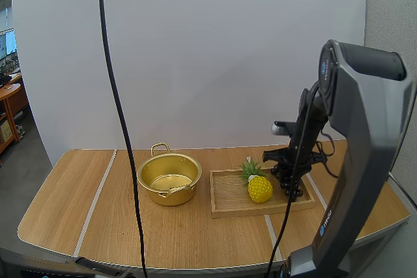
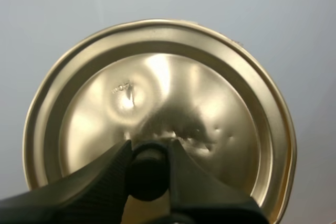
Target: Open the pot, put the grape inside, and close it
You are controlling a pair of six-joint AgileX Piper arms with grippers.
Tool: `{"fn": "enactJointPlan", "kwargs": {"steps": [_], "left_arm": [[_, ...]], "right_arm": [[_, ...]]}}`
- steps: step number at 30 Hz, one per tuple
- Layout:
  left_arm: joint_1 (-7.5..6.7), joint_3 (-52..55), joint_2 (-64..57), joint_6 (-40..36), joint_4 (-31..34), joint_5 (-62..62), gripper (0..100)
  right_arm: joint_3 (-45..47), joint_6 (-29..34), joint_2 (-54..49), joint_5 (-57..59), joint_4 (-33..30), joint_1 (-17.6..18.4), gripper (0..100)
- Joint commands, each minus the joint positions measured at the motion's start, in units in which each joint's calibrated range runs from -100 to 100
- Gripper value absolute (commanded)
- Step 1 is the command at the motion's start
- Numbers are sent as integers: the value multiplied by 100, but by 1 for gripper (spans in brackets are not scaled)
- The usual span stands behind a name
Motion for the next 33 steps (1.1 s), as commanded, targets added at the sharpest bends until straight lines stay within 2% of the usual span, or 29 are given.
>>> {"fn": "enactJointPlan", "kwargs": {"steps": [1,8,14,17,20,25,33], "left_arm": [[-5,-41,-16,-10,45,-199,0],[-5,-41,-16,-10,45,-199,0],[-5,-41,-16,-10,45,-199,0],[-5,-41,-16,-10,45,-199,0],[-5,-41,-16,-10,45,-199,0],[-5,-41,-16,-10,45,-199,0],[-5,-41,-16,-10,45,-199,0]], "right_arm": [[-60,-24,-584,-24,-39,-24,0],[-60,-64,-1778,265,525,-24,0],[-60,-1188,-2527,840,1782,-17,0],[-71,-1511,-2715,902,2174,-17,0],[-71,-1890,-2799,1077,2301,79,0],[-71,-2151,-2799,1075,2144,469,0],[-188,-2049,-2594,846,1989,1434,0]]}}
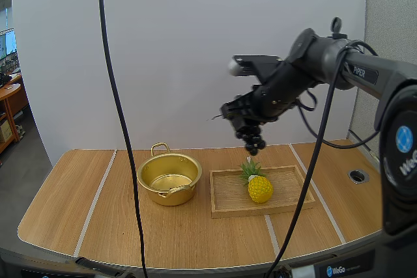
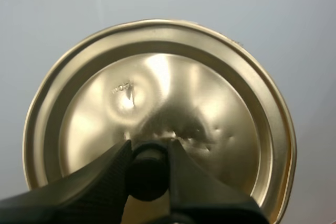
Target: Open the pot, put the grape inside, and close it
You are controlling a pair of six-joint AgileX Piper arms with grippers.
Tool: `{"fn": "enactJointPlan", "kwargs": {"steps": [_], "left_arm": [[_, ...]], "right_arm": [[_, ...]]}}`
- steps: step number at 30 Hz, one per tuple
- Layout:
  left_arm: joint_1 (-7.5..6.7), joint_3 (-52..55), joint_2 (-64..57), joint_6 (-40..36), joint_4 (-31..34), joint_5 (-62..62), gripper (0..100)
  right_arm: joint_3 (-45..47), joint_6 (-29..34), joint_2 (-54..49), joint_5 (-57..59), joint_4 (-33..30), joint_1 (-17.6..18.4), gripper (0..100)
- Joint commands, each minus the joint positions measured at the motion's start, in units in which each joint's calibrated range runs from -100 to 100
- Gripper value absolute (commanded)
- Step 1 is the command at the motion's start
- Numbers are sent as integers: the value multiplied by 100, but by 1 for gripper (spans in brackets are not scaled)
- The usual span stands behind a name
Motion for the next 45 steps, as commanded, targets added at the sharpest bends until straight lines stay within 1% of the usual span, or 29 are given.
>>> {"fn": "enactJointPlan", "kwargs": {"steps": [1,4,7,13,17,22,35,40,45], "left_arm": [[-5,-41,-16,-10,45,-199,0],[-5,-41,-16,-10,45,-199,0],[-5,-41,-16,-10,45,-199,0],[-5,-41,-16,-10,45,-199,0],[-5,-41,-16,-10,45,-199,0],[-5,-41,-16,-10,45,-199,0],[-5,-41,-16,-10,45,-199,0],[-5,-41,-16,-10,45,-199,0],[-5,-41,-16,-10,45,-199,0]], "right_arm": [[-248,180,181,-115,-192,413,0],[-630,539,516,76,-475,772,0],[-1030,740,896,172,-644,1059,0],[-1647,975,1588,172,-878,1400,0],[-1948,979,2040,172,-878,1490,0],[-2222,979,2614,172,-878,1505,0],[-2235,926,3748,-157,-878,1514,0],[-2235,906,4055,-271,-1065,1619,0],[-2235,929,4299,-215,-1104,1619,0]]}}
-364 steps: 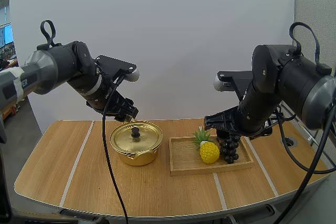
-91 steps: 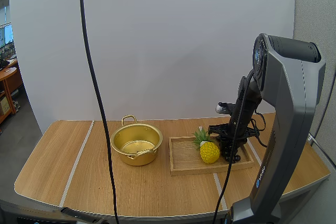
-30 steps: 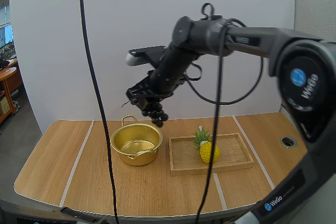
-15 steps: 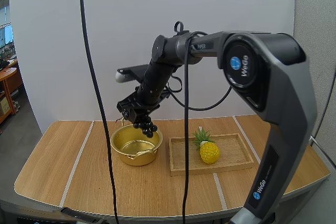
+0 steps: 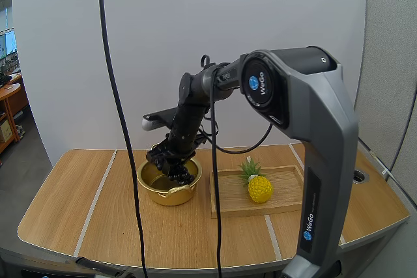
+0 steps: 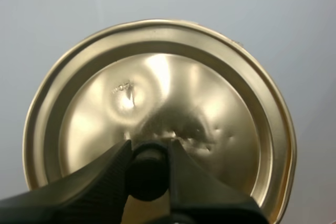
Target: Open the pot, put the grape inside, and close it
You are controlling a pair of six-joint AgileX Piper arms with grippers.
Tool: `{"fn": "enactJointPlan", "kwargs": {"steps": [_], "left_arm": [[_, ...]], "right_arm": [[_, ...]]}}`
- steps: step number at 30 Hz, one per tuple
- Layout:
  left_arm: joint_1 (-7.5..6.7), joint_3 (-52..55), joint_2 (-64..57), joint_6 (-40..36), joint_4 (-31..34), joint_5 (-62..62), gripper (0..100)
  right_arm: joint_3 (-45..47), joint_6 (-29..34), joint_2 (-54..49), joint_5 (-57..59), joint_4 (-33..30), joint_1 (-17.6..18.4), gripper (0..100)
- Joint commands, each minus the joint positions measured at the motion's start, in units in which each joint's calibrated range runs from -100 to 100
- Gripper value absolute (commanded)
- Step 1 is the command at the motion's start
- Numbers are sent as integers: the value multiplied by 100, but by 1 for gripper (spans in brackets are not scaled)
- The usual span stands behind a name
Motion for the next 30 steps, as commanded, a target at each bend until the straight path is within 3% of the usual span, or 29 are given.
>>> {"fn": "enactJointPlan", "kwargs": {"steps": [1,11,30], "left_arm": [[-5,-41,-16,-10,45,-199,0],[-5,-41,-16,-10,45,-199,0],[-5,-41,-16,-10,45,-199,0]], "right_arm": [[-45,-30,72,16,-74,1,0],[-45,7,163,559,-26,1,0],[-45,18,163,276,-21,1,0]]}}
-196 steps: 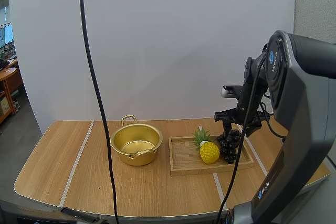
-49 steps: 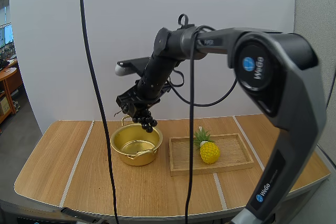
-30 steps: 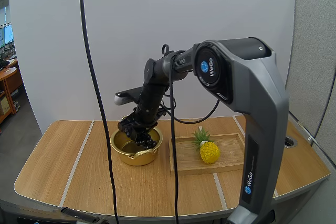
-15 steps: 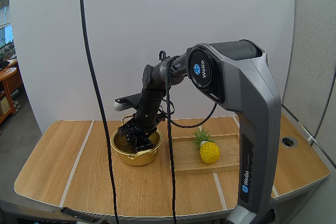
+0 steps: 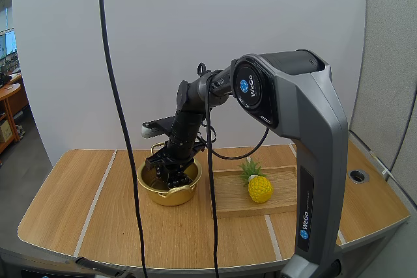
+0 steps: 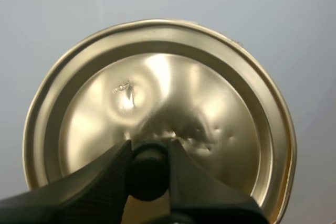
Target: Open the pot, put the grape inside, and close it
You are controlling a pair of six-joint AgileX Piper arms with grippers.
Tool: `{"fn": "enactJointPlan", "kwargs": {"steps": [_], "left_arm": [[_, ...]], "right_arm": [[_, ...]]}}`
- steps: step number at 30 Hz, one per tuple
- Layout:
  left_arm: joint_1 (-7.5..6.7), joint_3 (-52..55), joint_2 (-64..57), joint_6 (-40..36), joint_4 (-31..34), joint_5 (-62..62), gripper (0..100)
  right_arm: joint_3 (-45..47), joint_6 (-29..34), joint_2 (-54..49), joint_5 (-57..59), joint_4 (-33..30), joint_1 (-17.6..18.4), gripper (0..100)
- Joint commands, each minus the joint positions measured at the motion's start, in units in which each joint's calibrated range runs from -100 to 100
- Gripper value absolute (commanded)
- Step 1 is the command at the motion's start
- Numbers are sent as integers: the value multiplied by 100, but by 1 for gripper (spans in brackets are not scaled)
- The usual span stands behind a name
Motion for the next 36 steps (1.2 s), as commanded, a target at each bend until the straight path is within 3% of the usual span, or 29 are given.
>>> {"fn": "enactJointPlan", "kwargs": {"steps": [1,8,10,13,15,25,36], "left_arm": [[-5,-41,-16,-10,45,-199,0],[-5,-41,-16,-10,45,-199,0],[-5,-41,-16,-10,45,-199,0],[-5,-41,-16,-10,45,-199,0],[-5,-41,-16,-10,45,-199,0],[-5,-41,-16,-10,45,-199,0],[-5,-41,-16,-10,45,-199,0]], "right_arm": [[-20,18,-33,202,-139,2,0],[-20,8,-33,202,-427,2,2],[-20,8,-33,202,-470,2,28],[-20,8,-33,202,-470,2,78],[-20,8,-33,202,-470,2,99],[-20,-10,-93,202,-470,2,100],[-20,-10,-958,289,-470,2,100]]}}
